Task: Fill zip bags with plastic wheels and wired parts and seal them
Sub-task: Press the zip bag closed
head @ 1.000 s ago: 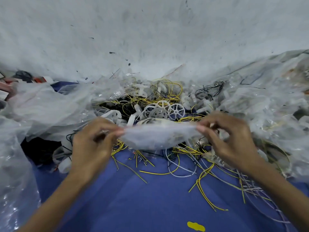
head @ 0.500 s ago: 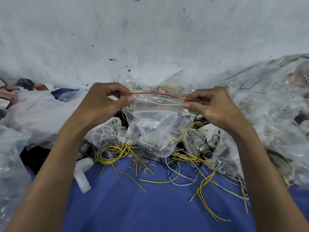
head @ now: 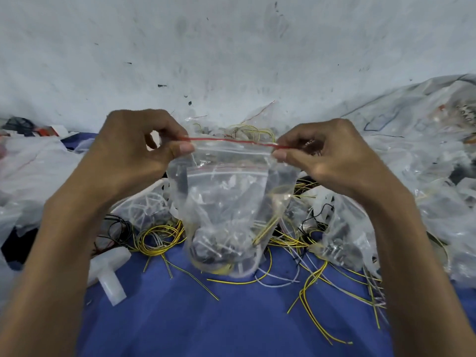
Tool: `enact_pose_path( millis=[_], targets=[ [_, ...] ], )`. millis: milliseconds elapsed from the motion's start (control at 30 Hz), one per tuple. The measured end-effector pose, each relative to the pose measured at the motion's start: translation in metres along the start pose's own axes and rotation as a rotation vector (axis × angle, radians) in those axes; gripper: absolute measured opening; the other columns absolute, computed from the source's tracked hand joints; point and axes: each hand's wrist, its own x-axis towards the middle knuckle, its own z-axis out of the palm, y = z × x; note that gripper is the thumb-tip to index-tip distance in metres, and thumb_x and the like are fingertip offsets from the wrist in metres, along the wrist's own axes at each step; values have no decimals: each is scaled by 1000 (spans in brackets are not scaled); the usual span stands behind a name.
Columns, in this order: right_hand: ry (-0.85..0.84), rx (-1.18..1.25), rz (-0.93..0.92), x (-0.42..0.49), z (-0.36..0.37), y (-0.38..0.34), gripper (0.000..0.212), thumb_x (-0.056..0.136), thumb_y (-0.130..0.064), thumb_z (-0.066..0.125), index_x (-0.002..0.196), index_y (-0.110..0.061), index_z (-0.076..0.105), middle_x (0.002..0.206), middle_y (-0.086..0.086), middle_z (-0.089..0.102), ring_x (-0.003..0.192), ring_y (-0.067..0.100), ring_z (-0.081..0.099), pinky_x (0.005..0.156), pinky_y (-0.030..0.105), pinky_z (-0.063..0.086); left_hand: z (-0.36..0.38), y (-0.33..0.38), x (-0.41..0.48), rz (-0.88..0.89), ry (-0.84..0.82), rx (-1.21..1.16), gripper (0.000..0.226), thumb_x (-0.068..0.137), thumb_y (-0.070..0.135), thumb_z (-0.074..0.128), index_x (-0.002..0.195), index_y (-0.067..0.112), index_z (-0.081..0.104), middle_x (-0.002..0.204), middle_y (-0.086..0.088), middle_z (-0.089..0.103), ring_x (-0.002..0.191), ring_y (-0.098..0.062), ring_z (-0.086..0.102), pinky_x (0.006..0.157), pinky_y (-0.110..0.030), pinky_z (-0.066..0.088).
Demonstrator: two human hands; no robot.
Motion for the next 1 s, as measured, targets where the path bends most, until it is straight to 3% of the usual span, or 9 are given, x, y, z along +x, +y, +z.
enact_pose_path(
  millis=[67, 133, 267, 433, 500, 733, 833, 1000],
  targets=[
    [-116, -50, 7, -1, 4, 1, 6, 79, -23, 72, 84, -20, 73, 76, -4, 70, 72, 12, 63, 69, 27, 50, 2, 1, -1, -21, -64, -4, 22, 79, 16, 72, 69, 33, 62, 71, 10, 63, 67, 9, 54, 61, -9, 41],
    [-124, -62, -12, -1, 7, 1, 7, 79, -21, 72, 85, -17, 73, 75, -3, 70, 72, 15, 64, 69, 32, 51, 3, 3, -3, -33, -108, -21, 18, 79, 21, 72, 70, 34, 62, 71, 13, 62, 70, 12, 55, 63, 1, 37],
    [-62, 35, -72, -3, 6, -2, 9, 79, -15, 72, 77, -23, 69, 70, -11, 66, 64, 2, 60, 61, 14, 46, 5, 11, -4, -11, -131, -79, 7, 67, 43, 64, 70, 38, 60, 74, 17, 65, 76, 11, 58, 68, 2, 36],
    [-45, 52, -74, -4, 3, -1, 11, 76, -16, 75, 72, -25, 69, 65, -11, 66, 62, 0, 59, 60, 11, 42, 9, 13, -4, 123, -100, -62, 16, 77, 22, 76, 69, 24, 62, 74, 4, 64, 74, -8, 58, 69, -13, 41],
    [-37, 81, -54, -3, 6, -4, 8, 74, -22, 77, 75, -28, 71, 66, -14, 67, 63, -3, 60, 59, 7, 42, 8, 13, -4, 138, -105, -54, 11, 76, 22, 70, 68, 18, 62, 72, 0, 62, 70, -11, 57, 68, -17, 41],
    [-38, 21, -93, -2, 12, -9, 11, 77, -13, 74, 79, -22, 68, 69, -19, 61, 67, -5, 59, 60, 1, 39, 10, 19, -6, 93, -129, -84, 13, 79, 24, 75, 73, 26, 64, 77, 5, 65, 75, -5, 58, 70, -12, 40],
    [-25, -23, -62, 0, 16, -10, 9, 78, -18, 73, 88, -18, 72, 71, -20, 61, 68, -8, 58, 62, 0, 38, 15, 24, -6, 94, -129, -64, 8, 78, 23, 72, 74, 26, 66, 78, 5, 67, 75, -8, 59, 70, -18, 42],
    [-38, -87, -136, 2, 23, -20, 8, 78, -16, 73, 85, -13, 74, 73, -9, 65, 68, 3, 60, 65, 12, 47, 17, 29, -6, 171, -106, -34, 11, 77, 25, 69, 73, 15, 67, 73, 5, 64, 71, -6, 57, 63, -11, 38]
  ],
)
